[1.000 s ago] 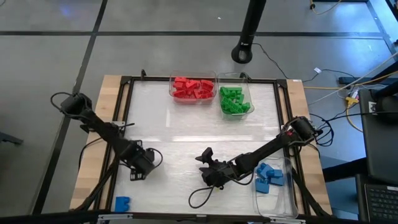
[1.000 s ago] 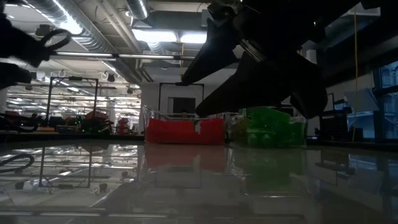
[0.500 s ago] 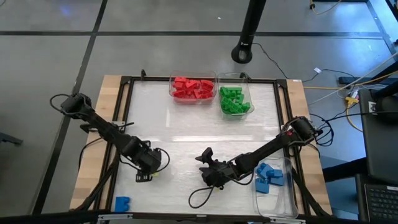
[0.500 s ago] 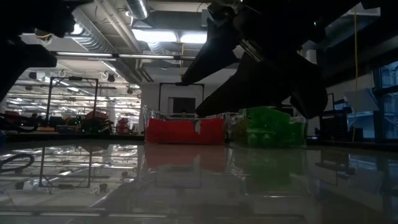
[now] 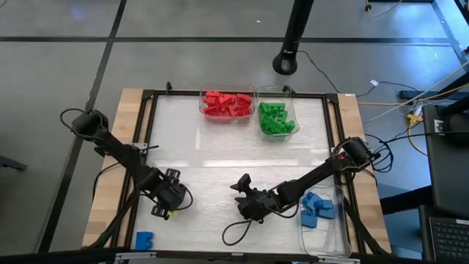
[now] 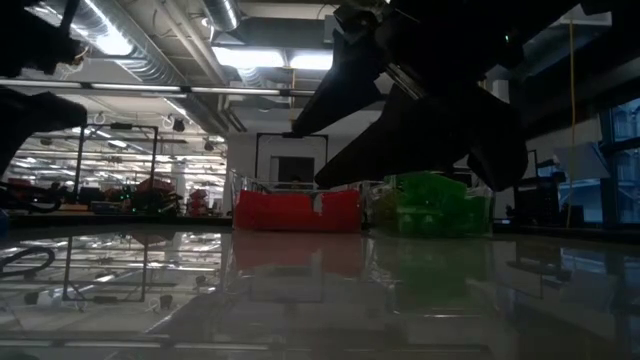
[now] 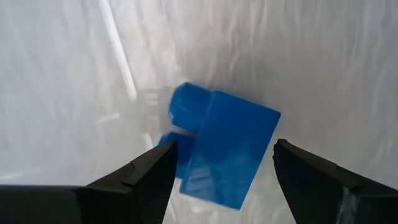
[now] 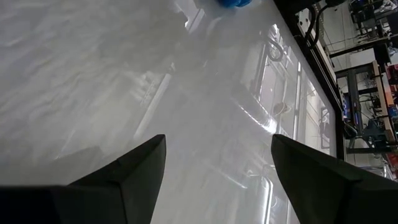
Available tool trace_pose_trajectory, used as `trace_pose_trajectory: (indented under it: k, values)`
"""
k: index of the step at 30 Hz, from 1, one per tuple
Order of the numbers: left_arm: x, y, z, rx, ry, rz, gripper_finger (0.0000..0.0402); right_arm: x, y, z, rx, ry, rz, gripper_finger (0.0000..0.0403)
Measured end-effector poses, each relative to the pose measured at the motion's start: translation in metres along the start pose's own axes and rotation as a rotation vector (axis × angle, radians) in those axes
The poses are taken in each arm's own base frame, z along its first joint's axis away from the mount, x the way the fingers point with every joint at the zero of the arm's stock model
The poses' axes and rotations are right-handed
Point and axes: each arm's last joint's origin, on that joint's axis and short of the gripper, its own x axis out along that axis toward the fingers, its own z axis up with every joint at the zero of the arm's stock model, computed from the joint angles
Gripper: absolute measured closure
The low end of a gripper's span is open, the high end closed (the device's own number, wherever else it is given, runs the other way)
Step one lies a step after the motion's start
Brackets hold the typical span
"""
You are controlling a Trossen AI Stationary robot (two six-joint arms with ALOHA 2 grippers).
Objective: Sort blocks
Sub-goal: Put the blue game piece into the bottom transparent bin
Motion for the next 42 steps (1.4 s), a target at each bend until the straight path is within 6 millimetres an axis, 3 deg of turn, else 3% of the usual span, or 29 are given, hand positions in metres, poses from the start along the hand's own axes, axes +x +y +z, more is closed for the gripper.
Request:
trace_pose_trajectory:
  k: [10,24,34,42]
  values:
    - [0.015,0.002,-0.008,0.0,-0.036,0.006,0.0151,0.0,0.0,0.0,0.001,0.0,-0.002,0.0111]
    - [0.015,0.002,-0.003,-0.02,-0.081,0.005,0.0151,0.0,0.0,0.0,0.0,0.0,-0.001,0.0111]
    - [-0.015,-0.006,0.02,-0.129,-0.139,-0.009,0.0151,0.001,-0.002,-0.001,0.004,0.004,-0.003,0.0111]
    - [-0.036,-0.043,0.02,-0.094,-0.284,0.053,0.0167,0.001,-0.002,-0.001,0.001,0.006,-0.001,0.0111]
